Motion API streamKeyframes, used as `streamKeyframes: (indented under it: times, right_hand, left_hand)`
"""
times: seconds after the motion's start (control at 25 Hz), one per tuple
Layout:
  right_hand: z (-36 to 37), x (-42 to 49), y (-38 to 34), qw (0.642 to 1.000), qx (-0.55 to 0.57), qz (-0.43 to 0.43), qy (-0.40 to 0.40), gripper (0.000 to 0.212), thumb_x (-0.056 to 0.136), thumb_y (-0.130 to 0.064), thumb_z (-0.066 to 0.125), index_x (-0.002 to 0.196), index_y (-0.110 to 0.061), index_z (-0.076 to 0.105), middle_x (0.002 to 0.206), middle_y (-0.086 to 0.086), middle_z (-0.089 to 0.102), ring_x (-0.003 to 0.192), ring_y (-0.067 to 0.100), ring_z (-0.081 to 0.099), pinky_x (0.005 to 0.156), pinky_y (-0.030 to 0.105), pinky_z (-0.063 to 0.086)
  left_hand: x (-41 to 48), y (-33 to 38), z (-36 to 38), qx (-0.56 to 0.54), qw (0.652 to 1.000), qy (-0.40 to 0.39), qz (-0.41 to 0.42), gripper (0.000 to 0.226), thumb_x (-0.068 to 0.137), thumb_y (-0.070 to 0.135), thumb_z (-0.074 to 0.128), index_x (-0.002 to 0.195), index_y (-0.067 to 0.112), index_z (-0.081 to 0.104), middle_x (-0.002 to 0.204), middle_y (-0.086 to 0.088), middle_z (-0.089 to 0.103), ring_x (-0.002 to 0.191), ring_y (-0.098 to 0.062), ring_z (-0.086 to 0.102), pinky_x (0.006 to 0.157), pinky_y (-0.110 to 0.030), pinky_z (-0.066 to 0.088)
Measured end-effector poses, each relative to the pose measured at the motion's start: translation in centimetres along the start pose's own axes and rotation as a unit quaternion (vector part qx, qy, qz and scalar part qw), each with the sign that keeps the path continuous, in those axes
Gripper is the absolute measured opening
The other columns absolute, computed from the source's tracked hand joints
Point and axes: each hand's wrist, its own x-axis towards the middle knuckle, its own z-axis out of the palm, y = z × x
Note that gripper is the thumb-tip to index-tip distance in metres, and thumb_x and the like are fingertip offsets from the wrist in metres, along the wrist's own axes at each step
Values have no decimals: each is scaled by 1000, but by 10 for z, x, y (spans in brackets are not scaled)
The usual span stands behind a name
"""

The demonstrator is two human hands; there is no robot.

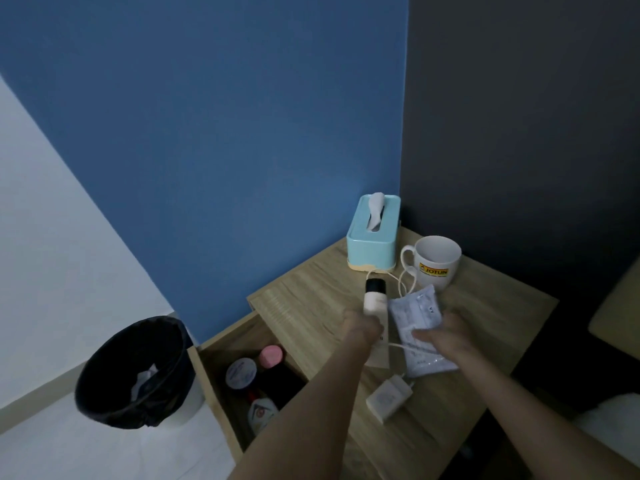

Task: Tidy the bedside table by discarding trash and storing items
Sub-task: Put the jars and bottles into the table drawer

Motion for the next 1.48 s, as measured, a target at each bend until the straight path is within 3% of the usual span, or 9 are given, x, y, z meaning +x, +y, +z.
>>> streamKeyframes:
  times: [0.12, 0.24, 0.44, 0.68, 0.84, 1.0, 1.12, 1.28, 1.48]
  right_hand:
    - [-6, -5, -7, 995, 46, -64, 56, 31, 82, -12, 64, 109, -5, 51, 105, 15, 64, 80, 26, 63, 51, 28, 44]
    - [-10, -15, -19, 978, 17, -150, 141, 25, 87, -11, 56, 110, -7, 51, 110, 15, 62, 98, 32, 61, 65, 33, 48]
    - [-13, -25, -33, 965, 84, -168, 180, 29, 90, -18, 51, 119, -13, 48, 113, 14, 62, 90, 28, 63, 61, 31, 49]
    - [23, -36, -52, 967, 154, -188, 81, 25, 91, -12, 49, 116, -9, 52, 109, 12, 64, 81, 22, 59, 54, 22, 44]
    - [72, -48, -58, 973, 126, -191, 39, 18, 89, -10, 53, 106, -6, 57, 103, 19, 66, 84, 31, 63, 74, 40, 53]
    - [116, -69, -53, 979, 110, -168, -15, 22, 90, -10, 51, 109, 0, 56, 100, 20, 65, 75, 26, 59, 65, 31, 46]
    - [145, -91, -42, 984, 95, -131, -72, 25, 92, -15, 49, 114, -4, 52, 87, 10, 61, 67, 24, 58, 53, 28, 43]
    - [173, -108, -31, 988, 58, -111, -85, 27, 93, -18, 48, 117, -5, 51, 92, 13, 61, 62, 18, 56, 50, 26, 40]
    - [193, -121, -23, 991, 27, -95, -94, 29, 93, -16, 49, 118, -3, 50, 91, 13, 57, 59, 17, 53, 48, 26, 38]
  left_hand:
    - [-2, 3, -1, -77, 996, 11, 50, 47, 87, 8, 61, 130, 5, 43, 129, -17, 55, 111, -29, 58, 92, -38, 50]
    - [-8, 4, -6, -112, 990, 15, 81, 43, 87, 8, 61, 128, 3, 49, 122, -17, 61, 94, -24, 58, 80, -33, 50]
    - [-17, 4, -21, -155, 983, 19, 95, 44, 90, 13, 59, 131, 4, 45, 127, -16, 57, 108, -29, 58, 91, -39, 49]
    - [-25, -19, -57, -233, 970, 17, 74, 42, 92, 13, 57, 131, 7, 43, 114, -9, 58, 98, -25, 57, 82, -37, 49]
    - [-32, -64, -90, -269, 960, 69, 29, 43, 91, 13, 58, 130, 7, 43, 99, -3, 55, 87, -19, 55, 79, -34, 47]
    - [-35, -112, -113, -292, 952, 88, -14, 46, 91, 15, 59, 133, 9, 41, 122, -12, 56, 102, -26, 57, 90, -43, 51]
    - [-42, -142, -122, -293, 951, 92, -41, 45, 91, 19, 58, 132, 11, 42, 120, -9, 55, 109, -28, 57, 95, -47, 51]
    - [-46, -173, -128, -296, 950, 68, -71, 42, 95, 23, 52, 133, 10, 42, 113, -6, 53, 107, -26, 58, 95, -44, 50]
    - [-51, -191, -140, -357, 929, 28, -98, 41, 99, 17, 44, 137, 10, 34, 126, -14, 53, 102, -23, 56, 86, -39, 48]
